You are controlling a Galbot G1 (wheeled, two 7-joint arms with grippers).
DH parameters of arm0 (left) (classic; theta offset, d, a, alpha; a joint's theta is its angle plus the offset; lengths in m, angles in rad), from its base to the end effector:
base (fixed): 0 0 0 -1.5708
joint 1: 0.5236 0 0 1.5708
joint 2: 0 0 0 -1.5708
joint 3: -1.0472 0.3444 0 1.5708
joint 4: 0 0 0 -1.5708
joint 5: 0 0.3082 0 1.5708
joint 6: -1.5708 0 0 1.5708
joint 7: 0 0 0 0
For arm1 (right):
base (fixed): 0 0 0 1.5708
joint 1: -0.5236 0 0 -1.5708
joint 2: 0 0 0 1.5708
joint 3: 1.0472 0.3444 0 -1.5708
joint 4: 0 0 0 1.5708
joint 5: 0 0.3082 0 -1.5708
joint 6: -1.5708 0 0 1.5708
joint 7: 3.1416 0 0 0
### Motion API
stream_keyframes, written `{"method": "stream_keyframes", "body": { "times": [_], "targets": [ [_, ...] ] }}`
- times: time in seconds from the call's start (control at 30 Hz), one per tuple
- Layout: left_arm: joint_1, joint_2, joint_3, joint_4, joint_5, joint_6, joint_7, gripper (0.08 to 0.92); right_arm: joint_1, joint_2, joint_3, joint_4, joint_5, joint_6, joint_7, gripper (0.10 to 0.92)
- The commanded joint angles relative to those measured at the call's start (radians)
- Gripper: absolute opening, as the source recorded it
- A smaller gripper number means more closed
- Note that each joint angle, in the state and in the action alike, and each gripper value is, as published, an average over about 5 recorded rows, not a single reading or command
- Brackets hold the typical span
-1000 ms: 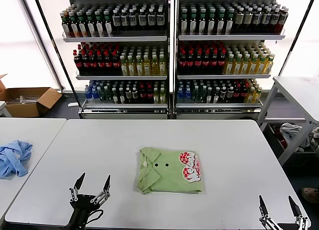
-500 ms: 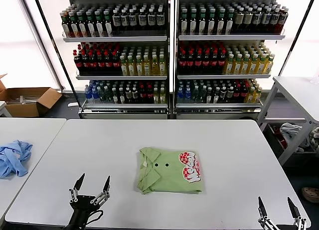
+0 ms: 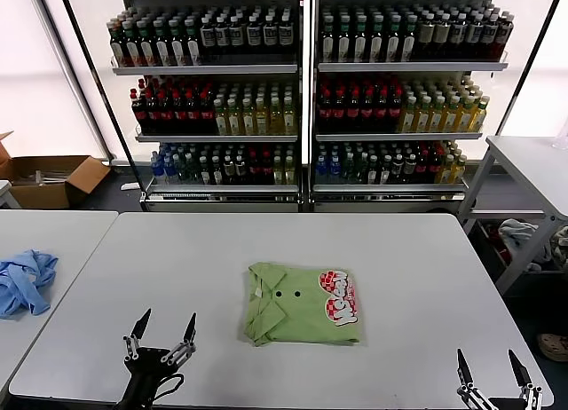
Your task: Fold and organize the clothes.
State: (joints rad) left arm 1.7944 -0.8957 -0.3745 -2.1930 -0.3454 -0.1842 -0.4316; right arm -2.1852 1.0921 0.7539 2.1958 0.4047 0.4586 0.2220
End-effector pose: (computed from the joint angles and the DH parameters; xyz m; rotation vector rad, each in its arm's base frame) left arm 0.0785 0.0739 -0.2797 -0.1090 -3.0732 -0.0987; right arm -0.0063 -0.1262 -0.2710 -0.1202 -3.1242 0.0853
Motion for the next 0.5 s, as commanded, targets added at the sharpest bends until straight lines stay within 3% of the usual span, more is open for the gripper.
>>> {"method": "stream_keyframes", "body": {
  "times": [0.03, 0.5],
  "targets": [
    [-0.001, 0.000, 0.001, 0.002, 0.001, -0.001, 0.000, 0.823, 0.007, -0.001, -0.004, -0.003, -0.004, -0.009, 0.002, 0.823],
    [-0.001, -0.001, 0.002, 0.004, 0.003, -0.001, 0.000, 0.823, 0.013, 0.000, -0.007, -0.007, -0.007, -0.010, 0.004, 0.823]
  ]
}}
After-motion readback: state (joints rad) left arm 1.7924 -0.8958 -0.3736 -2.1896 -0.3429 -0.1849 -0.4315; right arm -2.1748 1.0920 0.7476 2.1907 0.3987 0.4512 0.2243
